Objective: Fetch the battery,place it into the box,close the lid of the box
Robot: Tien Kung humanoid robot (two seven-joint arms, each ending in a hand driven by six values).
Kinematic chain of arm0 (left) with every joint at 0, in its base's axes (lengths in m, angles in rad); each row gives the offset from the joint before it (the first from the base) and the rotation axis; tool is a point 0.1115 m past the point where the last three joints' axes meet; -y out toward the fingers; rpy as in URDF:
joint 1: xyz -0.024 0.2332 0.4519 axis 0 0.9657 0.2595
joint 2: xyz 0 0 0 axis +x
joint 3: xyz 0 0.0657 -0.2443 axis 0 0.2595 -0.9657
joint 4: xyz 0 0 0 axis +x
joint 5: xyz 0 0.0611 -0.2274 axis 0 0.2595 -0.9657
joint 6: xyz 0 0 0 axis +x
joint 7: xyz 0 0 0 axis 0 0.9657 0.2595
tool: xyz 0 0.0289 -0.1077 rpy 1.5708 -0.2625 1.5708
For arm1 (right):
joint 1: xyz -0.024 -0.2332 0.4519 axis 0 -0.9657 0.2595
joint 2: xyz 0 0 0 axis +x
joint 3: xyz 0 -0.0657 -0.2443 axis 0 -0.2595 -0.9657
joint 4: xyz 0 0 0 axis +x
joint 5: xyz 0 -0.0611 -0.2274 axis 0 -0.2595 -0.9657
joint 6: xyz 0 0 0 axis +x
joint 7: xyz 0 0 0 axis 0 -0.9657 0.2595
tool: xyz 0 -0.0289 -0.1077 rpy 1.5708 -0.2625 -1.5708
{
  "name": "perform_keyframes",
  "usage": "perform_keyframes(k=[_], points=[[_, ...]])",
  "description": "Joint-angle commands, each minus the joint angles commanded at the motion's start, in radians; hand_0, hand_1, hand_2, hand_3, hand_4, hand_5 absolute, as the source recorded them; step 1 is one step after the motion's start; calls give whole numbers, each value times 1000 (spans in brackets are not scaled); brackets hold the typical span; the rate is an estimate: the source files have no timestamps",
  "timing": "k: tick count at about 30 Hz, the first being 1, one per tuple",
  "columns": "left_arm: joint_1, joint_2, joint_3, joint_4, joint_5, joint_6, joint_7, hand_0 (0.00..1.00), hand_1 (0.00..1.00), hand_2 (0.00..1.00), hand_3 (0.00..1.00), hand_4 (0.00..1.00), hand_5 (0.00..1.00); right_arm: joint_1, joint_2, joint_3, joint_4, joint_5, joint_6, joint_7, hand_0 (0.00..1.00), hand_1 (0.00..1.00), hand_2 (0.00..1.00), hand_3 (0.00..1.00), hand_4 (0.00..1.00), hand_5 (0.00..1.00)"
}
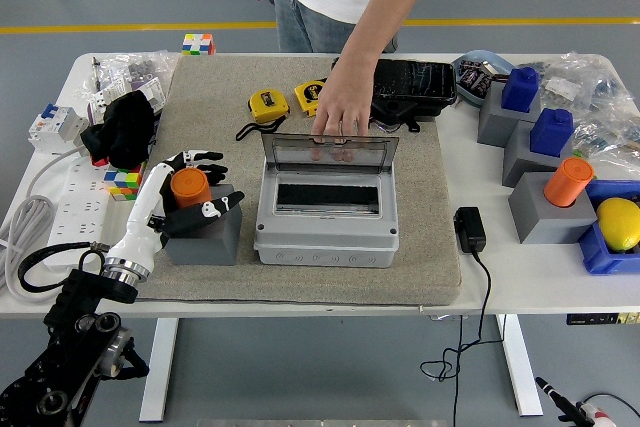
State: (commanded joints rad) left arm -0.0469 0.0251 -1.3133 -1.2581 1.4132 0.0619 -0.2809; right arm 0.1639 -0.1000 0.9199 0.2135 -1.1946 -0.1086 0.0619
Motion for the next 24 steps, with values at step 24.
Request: perform_keyframes(k=[24], points=[[-2, 5, 18, -17, -4, 22, -3, 266, 361, 333, 397, 998, 119, -1, 1, -4, 0, -1, 1, -1, 897, 881, 835, 869, 998, 998]])
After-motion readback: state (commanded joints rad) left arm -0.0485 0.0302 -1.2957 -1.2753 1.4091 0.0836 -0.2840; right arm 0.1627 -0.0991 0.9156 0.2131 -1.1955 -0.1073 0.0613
